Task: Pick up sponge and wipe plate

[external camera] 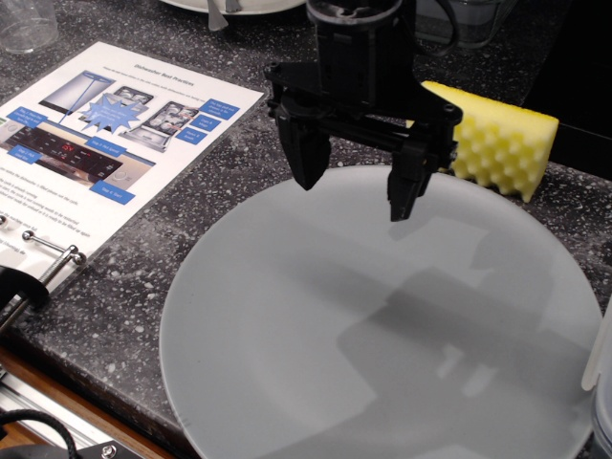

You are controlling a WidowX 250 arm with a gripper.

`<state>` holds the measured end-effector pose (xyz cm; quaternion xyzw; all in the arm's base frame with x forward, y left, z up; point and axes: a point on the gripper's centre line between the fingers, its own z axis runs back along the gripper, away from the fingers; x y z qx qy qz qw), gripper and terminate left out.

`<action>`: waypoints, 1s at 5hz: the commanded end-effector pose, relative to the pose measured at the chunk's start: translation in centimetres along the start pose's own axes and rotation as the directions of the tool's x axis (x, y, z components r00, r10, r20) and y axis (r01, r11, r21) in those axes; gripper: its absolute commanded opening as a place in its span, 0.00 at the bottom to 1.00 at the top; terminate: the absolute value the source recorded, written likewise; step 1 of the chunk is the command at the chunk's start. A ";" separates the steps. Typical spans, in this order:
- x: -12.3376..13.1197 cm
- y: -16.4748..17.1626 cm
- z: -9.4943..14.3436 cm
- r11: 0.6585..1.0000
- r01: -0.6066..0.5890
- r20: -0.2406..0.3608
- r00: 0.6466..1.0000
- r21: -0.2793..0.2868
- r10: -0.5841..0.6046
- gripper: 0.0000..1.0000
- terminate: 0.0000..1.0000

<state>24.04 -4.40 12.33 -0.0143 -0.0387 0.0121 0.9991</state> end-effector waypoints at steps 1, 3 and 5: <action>0.0 0.0 0.0 1.000 0.000 0.000 1.000 0.000 0.000 1.00 0.00; 4.3 -0.7 1.0 0.871 -0.485 -0.006 0.874 -0.078 0.486 1.00 0.00; 8.1 -0.3 1.2 0.530 -0.814 0.085 0.526 -0.238 0.846 1.00 0.00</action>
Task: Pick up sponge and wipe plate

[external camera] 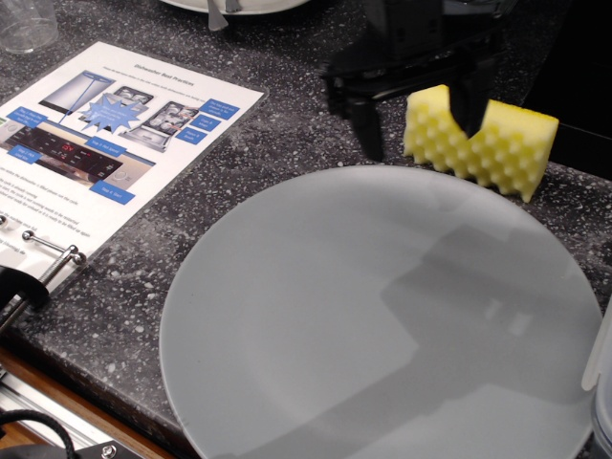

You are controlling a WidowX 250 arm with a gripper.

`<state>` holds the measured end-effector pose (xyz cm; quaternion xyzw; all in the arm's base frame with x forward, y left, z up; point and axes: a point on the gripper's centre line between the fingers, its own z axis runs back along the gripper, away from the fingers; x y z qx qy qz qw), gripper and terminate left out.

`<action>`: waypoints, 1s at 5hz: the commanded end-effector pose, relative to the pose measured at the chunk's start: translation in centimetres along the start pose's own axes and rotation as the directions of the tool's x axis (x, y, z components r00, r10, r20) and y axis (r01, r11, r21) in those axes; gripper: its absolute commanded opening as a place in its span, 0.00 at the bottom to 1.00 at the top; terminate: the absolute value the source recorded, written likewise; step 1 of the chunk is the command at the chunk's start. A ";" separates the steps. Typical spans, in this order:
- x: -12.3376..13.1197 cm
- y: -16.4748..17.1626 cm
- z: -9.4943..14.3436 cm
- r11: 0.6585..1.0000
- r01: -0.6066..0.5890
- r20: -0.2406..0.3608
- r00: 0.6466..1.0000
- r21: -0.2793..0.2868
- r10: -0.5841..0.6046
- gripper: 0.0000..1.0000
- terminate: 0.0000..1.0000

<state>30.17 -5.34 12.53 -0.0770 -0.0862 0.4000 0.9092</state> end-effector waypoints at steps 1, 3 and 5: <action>2.5 -1.6 1.5 0.889 -0.424 0.071 0.895 -0.171 0.440 1.00 0.00; 4.9 -3.3 0.8 0.686 -0.716 0.066 0.684 -0.133 0.727 1.00 0.00; 5.5 -4.7 -1.0 0.686 -0.725 0.121 0.677 -0.065 0.726 1.00 0.00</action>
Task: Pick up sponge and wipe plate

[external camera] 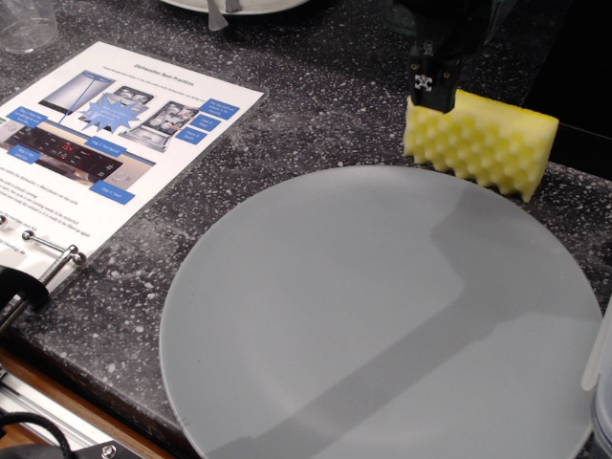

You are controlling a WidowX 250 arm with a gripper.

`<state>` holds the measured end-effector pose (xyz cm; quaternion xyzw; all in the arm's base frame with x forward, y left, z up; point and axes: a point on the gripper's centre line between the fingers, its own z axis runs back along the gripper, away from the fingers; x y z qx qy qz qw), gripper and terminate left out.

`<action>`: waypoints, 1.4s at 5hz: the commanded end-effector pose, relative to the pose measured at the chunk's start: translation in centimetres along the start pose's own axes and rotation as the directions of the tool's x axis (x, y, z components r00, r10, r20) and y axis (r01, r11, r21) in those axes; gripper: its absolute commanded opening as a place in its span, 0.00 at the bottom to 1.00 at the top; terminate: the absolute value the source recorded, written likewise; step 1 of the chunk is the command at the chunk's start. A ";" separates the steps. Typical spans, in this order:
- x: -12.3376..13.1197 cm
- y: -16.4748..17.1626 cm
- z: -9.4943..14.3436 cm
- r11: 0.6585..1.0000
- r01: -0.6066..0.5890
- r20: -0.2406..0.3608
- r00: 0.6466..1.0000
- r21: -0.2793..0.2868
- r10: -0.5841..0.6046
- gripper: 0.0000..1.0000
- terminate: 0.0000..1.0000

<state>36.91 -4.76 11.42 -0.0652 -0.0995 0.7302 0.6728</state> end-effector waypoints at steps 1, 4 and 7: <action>-0.3 -1.5 0.9 0.999 -0.008 0.002 1.000 -0.038 0.008 1.00 0.00; -1.1 -1.6 -2.0 1.000 -0.015 0.058 0.998 -0.004 0.015 1.00 0.00; -1.1 -2.1 -3.1 1.000 0.008 0.062 0.998 -0.008 -0.008 0.00 0.00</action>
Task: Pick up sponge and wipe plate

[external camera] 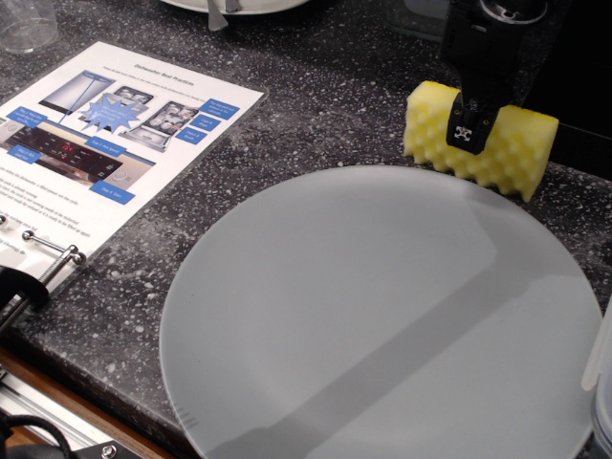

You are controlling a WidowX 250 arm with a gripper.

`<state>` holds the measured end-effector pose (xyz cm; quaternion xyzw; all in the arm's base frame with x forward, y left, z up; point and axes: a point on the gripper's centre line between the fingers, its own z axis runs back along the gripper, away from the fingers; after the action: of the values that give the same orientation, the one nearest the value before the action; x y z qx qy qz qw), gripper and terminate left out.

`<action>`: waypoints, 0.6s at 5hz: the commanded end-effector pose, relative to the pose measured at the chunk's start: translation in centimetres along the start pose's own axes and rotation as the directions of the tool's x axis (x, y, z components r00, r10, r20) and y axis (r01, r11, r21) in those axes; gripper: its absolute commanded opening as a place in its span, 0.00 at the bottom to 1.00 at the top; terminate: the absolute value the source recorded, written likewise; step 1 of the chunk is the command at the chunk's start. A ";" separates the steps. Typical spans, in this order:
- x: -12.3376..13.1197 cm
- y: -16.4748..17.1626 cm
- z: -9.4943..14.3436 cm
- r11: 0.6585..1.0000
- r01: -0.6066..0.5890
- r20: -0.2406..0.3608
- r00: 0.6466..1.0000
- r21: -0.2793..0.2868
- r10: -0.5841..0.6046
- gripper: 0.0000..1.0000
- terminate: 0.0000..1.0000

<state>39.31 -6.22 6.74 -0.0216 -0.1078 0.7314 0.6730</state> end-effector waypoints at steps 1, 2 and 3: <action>1.1 -0.3 2.8 0.997 0.034 -0.030 0.999 -0.072 -0.036 0.00 0.00; 1.0 1.4 5.6 0.981 0.118 -0.076 0.988 -0.156 -0.131 0.00 0.00; 1.2 3.8 7.1 0.960 0.158 -0.085 0.980 -0.231 -0.181 0.00 0.00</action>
<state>33.69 -6.85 11.03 -0.1042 -0.1392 0.6554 0.7350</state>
